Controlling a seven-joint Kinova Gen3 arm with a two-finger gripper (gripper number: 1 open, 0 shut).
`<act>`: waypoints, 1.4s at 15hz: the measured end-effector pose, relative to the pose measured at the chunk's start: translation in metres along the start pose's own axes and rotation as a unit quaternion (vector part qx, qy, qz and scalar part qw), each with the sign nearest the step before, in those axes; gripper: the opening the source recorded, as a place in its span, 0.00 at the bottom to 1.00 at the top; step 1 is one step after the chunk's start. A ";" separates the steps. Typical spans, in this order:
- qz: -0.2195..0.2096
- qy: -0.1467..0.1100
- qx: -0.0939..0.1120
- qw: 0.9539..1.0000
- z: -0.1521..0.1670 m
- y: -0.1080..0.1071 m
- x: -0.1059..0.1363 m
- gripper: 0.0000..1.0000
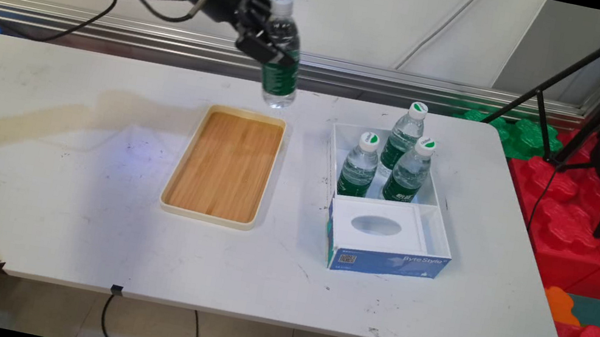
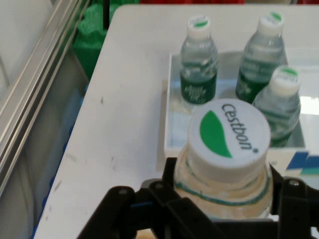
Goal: Place the picked object on the tray
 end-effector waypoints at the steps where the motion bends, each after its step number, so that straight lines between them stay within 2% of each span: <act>1: 0.000 -0.005 0.001 1.000 -0.001 -0.002 -0.006 0.00; 8: -0.003 -0.044 0.006 0.999 0.016 -0.019 -0.064 0.00; 11: -0.004 -0.051 0.006 0.999 0.027 -0.023 -0.080 0.00; 16: -0.011 -0.056 0.012 0.998 0.053 -0.034 -0.104 0.00; 21: -0.022 -0.046 0.016 0.999 0.089 -0.042 -0.117 0.00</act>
